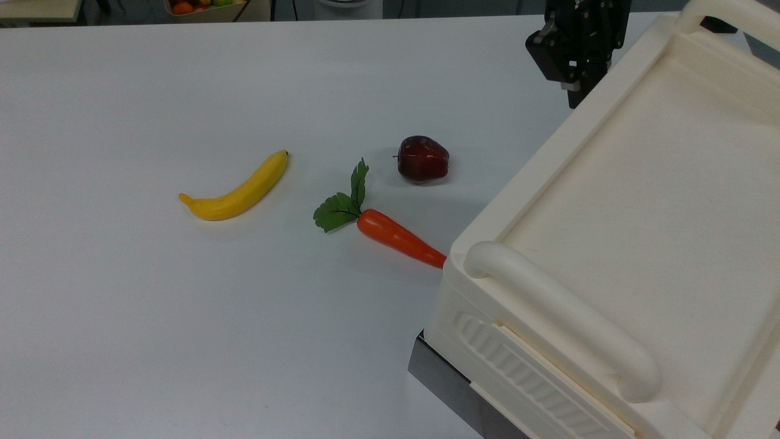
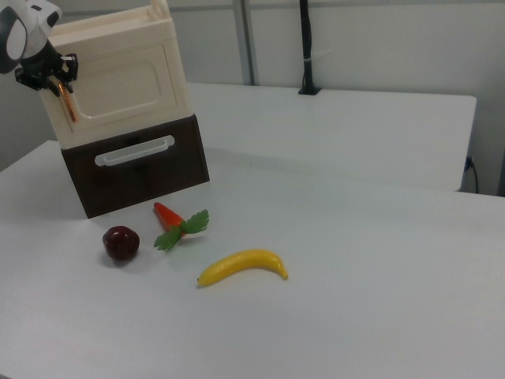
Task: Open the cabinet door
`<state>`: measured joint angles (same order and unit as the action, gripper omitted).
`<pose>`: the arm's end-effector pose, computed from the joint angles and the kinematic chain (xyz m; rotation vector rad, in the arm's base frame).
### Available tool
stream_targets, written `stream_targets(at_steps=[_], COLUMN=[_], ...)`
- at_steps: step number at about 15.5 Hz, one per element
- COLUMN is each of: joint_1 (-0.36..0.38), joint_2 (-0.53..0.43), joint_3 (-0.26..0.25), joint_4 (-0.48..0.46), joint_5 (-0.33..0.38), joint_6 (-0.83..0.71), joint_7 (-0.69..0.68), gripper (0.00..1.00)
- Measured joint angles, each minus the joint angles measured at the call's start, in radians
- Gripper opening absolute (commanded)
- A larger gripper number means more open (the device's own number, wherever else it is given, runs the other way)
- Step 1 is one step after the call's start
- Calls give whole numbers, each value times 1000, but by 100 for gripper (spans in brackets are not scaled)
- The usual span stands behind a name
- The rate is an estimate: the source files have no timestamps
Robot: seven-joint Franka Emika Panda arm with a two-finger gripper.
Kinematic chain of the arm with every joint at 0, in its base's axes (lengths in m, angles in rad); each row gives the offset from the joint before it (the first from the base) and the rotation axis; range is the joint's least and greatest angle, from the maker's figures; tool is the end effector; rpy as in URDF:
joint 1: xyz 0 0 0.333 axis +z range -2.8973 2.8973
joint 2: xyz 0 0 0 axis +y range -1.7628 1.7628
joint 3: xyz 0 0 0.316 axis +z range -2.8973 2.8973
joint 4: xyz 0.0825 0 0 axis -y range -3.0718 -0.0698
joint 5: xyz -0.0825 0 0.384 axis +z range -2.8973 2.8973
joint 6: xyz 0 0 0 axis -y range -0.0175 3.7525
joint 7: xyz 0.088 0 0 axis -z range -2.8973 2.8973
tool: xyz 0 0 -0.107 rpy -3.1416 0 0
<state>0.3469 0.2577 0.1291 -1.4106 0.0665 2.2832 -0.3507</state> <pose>0.6125 0.3034 0.6270 -2.6551 -1.0985 -0.9052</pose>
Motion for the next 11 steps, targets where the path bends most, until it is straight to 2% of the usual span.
stream_targets(at_steps=[2, 4, 11], joint_1=[0, 0, 0], joint_2=[0, 0, -1], joint_3=[0, 0, 0], joint_4=[0, 0, 1], joint_5=[0, 1, 1], joint_6=[0, 0, -9], joint_7=[0, 3, 5], gripper=[6, 2, 2])
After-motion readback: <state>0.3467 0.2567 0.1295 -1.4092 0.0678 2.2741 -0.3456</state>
